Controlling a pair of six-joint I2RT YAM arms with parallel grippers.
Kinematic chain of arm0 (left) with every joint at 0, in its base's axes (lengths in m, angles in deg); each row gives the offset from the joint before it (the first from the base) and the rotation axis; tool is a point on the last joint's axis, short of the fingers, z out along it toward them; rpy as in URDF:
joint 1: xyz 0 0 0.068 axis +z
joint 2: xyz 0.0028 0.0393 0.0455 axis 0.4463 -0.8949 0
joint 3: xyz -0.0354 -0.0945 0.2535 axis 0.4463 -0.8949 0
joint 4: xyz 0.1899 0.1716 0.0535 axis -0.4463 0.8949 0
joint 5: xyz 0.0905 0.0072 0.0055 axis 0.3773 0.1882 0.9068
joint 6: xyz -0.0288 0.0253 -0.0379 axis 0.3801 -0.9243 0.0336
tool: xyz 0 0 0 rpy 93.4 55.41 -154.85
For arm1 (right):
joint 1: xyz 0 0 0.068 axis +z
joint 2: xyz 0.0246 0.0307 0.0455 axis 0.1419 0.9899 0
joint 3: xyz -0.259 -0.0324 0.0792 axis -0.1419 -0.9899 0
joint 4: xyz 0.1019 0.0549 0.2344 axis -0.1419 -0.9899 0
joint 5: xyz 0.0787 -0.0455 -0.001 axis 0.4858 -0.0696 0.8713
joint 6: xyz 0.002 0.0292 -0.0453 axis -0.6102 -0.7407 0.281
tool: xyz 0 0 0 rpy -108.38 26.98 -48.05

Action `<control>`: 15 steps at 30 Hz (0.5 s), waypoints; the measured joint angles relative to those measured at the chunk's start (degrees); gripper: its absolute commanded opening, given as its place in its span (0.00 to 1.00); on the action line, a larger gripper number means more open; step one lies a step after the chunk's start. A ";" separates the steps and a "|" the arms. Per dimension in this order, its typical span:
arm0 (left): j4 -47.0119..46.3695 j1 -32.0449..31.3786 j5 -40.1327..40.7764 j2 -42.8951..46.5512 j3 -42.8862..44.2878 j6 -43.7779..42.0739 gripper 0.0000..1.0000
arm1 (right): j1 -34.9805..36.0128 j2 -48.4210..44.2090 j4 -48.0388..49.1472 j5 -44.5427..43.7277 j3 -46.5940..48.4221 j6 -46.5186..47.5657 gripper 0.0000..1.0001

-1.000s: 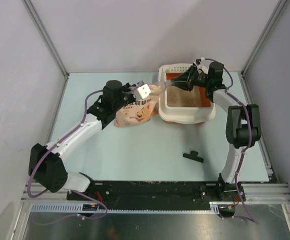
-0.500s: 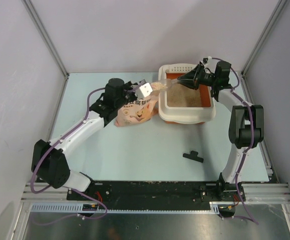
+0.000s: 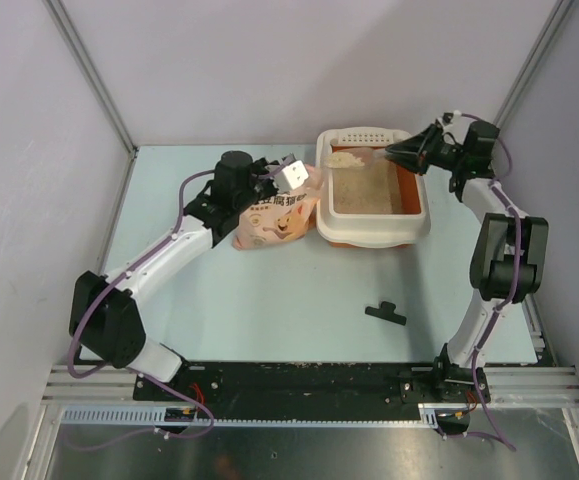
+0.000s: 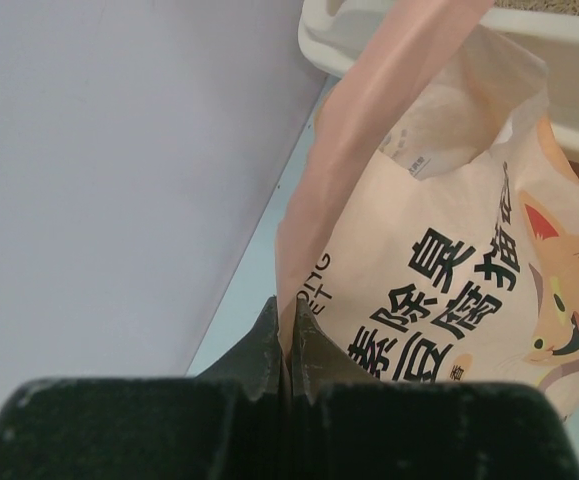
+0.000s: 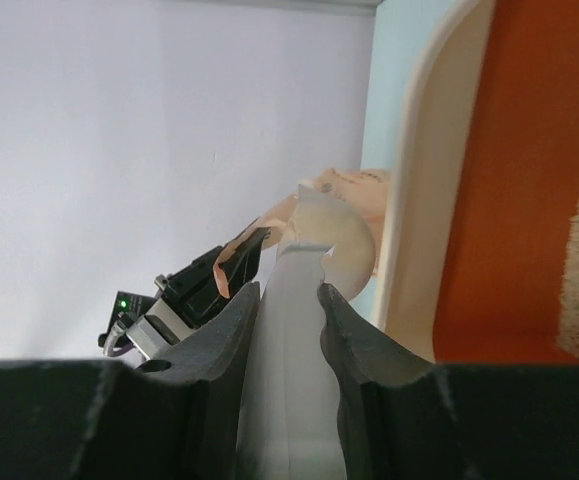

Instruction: Fill the litter box with clean litter

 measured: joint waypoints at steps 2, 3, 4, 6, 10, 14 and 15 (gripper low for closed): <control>-0.02 -0.04 -0.02 -0.35 0.31 -0.09 0.00 | -2.10 0.00 -1.01 0.02 0.04 0.50 0.00; -0.04 -0.09 -0.02 -0.44 0.35 -0.17 0.00 | -3.17 0.00 -1.68 0.00 0.13 0.79 0.00; -0.04 -0.11 -0.02 -0.50 0.39 -0.31 0.00 | -4.20 0.00 -2.32 0.00 0.24 1.25 0.00; -0.07 -0.15 -0.04 -0.55 0.42 -0.33 0.00 | -6.05 0.00 -3.34 -0.09 0.57 2.32 0.00; -0.07 -0.15 -0.07 -0.57 0.42 -0.33 0.00 | -8.33 0.02 -7.67 -1.60 2.67 7.43 0.00; -0.09 -0.20 -0.13 -0.57 0.42 -0.33 0.00 | -8.33 0.61 -19.21 -7.02 9.29 18.47 0.00; -0.11 -0.20 -0.15 -0.57 0.42 -0.33 0.00 | -8.11 0.96 -21.70 -8.63 11.17 21.00 0.00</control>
